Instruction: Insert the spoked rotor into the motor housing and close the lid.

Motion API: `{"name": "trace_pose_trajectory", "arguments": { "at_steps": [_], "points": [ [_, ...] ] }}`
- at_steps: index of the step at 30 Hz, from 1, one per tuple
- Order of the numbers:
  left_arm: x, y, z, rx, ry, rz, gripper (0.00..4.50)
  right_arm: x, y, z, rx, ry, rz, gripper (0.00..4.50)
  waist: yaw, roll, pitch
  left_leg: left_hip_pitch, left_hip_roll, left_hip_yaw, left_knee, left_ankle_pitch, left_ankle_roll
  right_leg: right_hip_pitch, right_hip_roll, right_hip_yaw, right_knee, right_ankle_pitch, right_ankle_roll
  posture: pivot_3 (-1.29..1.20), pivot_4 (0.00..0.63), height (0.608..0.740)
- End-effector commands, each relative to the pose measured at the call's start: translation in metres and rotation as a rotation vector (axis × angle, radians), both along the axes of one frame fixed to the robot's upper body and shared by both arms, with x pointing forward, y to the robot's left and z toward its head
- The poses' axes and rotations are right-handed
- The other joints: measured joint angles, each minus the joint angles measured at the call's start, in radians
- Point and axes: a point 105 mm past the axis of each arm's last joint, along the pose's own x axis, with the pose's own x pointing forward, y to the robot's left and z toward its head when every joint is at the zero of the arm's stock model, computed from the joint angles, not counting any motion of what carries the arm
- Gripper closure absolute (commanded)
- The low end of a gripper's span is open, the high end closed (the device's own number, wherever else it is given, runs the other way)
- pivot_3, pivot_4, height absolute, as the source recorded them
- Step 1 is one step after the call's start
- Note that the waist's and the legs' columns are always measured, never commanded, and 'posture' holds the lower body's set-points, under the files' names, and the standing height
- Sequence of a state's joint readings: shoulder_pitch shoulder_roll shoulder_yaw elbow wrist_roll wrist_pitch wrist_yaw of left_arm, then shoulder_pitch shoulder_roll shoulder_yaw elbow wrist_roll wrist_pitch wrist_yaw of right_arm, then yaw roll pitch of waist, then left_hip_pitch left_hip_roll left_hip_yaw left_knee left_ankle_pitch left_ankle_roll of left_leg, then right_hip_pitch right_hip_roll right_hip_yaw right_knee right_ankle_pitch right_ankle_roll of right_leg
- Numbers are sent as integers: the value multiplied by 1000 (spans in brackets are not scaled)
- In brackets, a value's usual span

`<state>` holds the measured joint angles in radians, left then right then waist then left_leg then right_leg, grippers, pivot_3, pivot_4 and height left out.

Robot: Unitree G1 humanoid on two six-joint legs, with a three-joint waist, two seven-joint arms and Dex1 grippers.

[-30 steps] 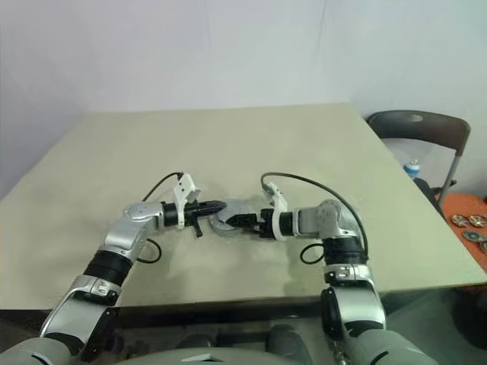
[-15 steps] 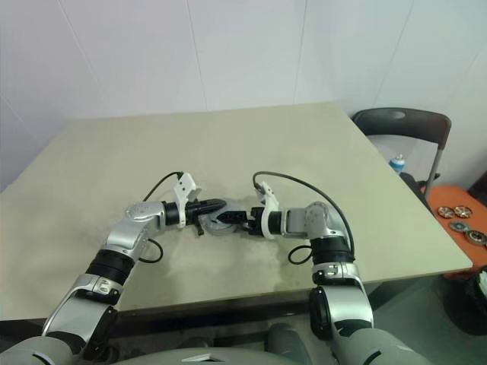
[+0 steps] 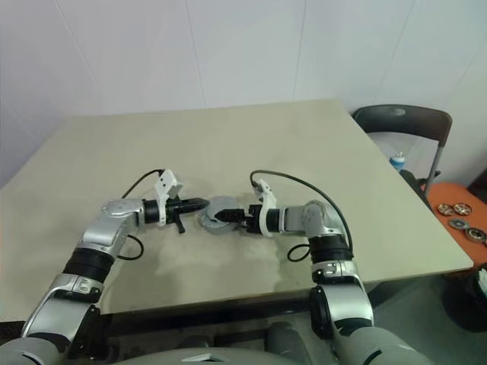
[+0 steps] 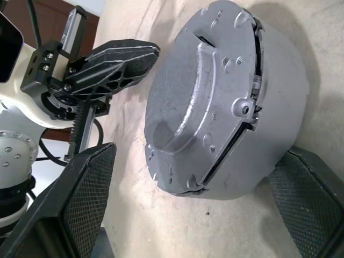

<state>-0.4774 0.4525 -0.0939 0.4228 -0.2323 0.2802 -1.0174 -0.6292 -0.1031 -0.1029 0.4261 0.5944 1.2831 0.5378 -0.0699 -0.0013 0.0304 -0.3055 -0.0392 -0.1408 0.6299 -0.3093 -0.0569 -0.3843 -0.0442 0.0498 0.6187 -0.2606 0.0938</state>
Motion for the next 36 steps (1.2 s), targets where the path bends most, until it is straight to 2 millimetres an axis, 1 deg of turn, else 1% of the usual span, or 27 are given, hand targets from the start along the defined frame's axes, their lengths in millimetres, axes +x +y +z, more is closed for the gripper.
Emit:
{"name": "trace_pose_trajectory", "arguments": {
  "at_steps": [1,10,13,15,17,18,19,27,32,36],
  "points": [
    [5,3,10,-29,-34,32,4500,3,-18,-27,-145,30,-61,17,0,0,1,0,0,0,0,0,0,0,0,0,0,0,0,0,0,740],
    [5,-6,5,-36,-33,35,4500,3,-16,-30,-140,31,-75,17,0,0,1,-1,0,0,-1,0,0,-1,0,0,0,0,0,0,0,740],
    [6,-7,5,-34,-36,35,4500,2,-13,-34,-147,39,-79,641,0,0,1,-1,0,0,0,0,0,-1,0,0,0,0,0,0,0,740],
    [6,-6,5,-33,-35,36,4500,2,-12,-36,-152,40,-83,1308,-1,-1,0,-2,0,0,-1,0,0,-2,0,0,0,0,0,0,0,740],
    [6,-6,5,-32,-37,40,4500,3,-11,-38,-154,43,-96,1929,0,1,0,-2,0,0,-1,0,0,-3,-1,0,0,0,0,0,0,740],
    [7,-5,5,-31,-38,42,4500,4,-11,-39,-149,44,-100,2009,1,2,1,-2,-1,0,-2,0,0,-3,-1,0,0,0,0,0,0,740],
    [7,-5,5,-30,-39,44,4500,4,-10,-39,-147,44,-102,2069,1,3,1,-2,-1,0,-3,0,0,-3,-1,0,0,0,0,0,0,740],
    [7,-3,4,-21,-42,50,4500,9,-10,-41,-145,45,-136,2120,3,3,1,-2,-2,0,-11,0,0,-6,-3,1,-2,2,2,0,0,740],
    [6,-3,4,-24,-39,47,4500,2,-7,-42,-116,80,-101,2123,3,3,1,-2,-2,0,-11,0,0,-6,-3,1,-2,2,2,0,0,740],
    [5,-2,7,-36,-39,49,4500,6,-13,-47,-126,92,-141,2130,2,3,1,-2,-2,0,-12,0,0,-6,-3,1,-2,2,2,0,0,740]
  ]
}}
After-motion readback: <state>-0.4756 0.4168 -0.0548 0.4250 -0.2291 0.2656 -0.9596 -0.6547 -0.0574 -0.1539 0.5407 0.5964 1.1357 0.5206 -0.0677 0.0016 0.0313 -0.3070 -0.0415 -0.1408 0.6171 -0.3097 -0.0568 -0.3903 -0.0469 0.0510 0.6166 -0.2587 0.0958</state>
